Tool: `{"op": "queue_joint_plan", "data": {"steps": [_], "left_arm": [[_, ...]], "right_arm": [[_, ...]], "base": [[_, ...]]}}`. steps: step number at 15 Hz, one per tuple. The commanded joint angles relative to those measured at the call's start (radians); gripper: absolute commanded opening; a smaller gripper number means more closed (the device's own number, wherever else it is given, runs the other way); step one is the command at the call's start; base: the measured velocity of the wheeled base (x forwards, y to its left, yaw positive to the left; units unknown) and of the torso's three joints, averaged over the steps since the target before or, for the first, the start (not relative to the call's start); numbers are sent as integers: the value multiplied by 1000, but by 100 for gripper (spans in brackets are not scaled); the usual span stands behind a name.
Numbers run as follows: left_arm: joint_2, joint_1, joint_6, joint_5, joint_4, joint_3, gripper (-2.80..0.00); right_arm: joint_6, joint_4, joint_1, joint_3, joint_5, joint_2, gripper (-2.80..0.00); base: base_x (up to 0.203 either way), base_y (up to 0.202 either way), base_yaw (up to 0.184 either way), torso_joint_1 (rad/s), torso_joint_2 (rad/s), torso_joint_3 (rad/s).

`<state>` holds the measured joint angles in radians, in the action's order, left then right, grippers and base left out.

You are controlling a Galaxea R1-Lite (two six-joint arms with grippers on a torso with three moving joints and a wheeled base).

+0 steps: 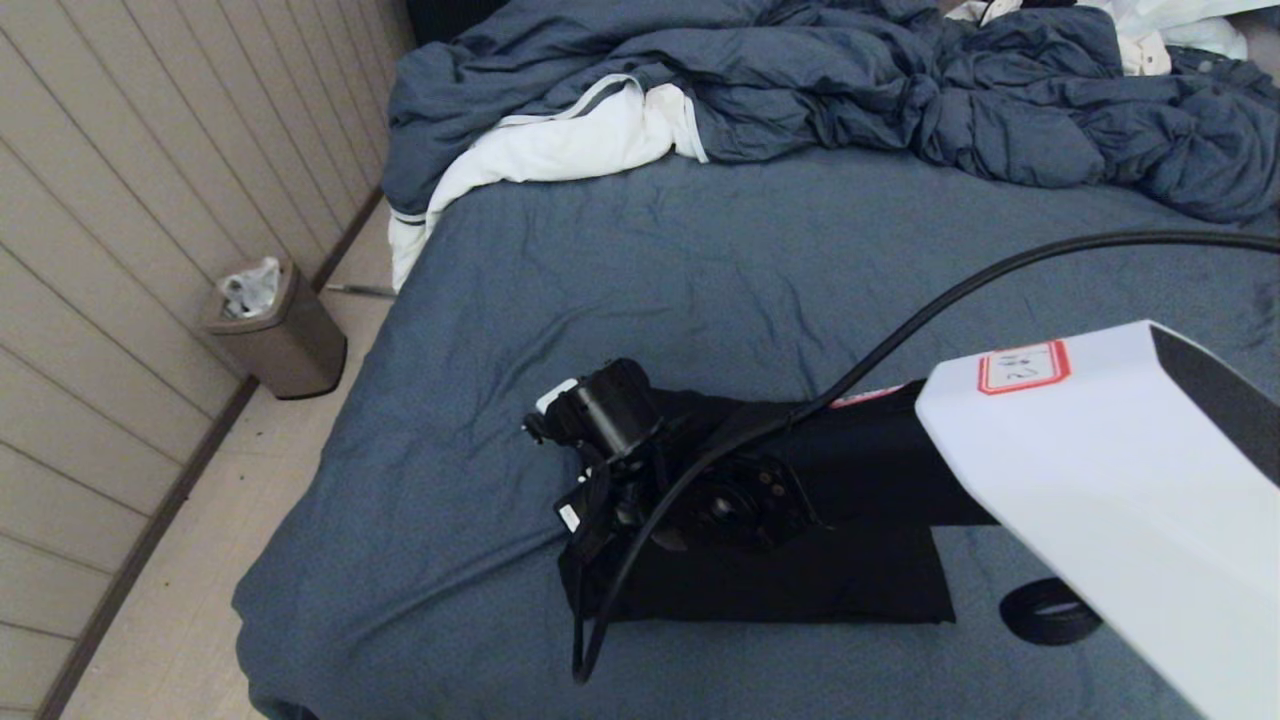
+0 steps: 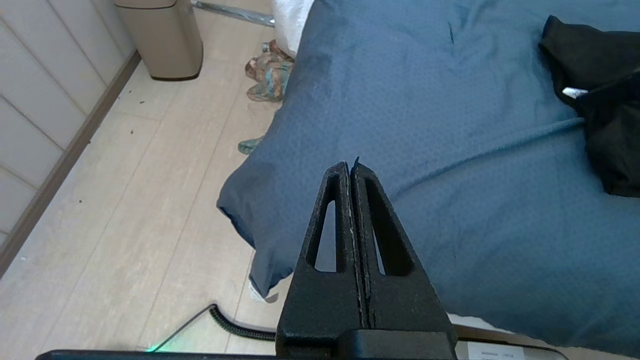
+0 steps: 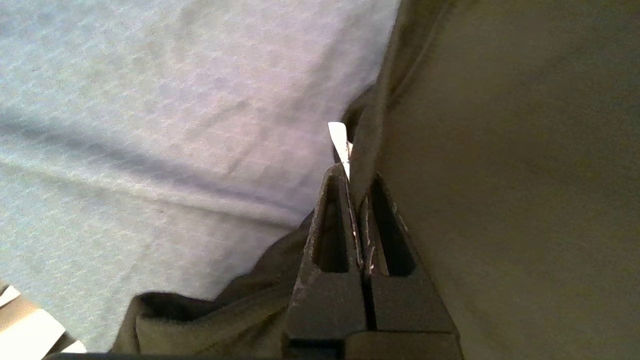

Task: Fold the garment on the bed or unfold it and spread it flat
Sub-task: Unford the black T-shirt

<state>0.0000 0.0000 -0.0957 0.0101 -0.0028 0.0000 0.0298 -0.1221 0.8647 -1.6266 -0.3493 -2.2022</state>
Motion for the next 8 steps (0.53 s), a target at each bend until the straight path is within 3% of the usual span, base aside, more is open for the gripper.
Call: {"op": "queue_joint_plan", "data": {"steps": [1,3,8], "left_arm": [[2,0,-1,1,0,0,-280],[0,0,-1,1,-1,0,-280],[0,0,-1,1,0,0,-280]], "right_arm": [[-1,1,-3,5,-26,35,-280],[0,0,-19,6,-39,96,-280],[8,-2,-174,43,-39,316,-280]], "base": [[0,0,0,0,0,0],[0,0,0,0,0,0],[0,0,0,0,0,0]]}}
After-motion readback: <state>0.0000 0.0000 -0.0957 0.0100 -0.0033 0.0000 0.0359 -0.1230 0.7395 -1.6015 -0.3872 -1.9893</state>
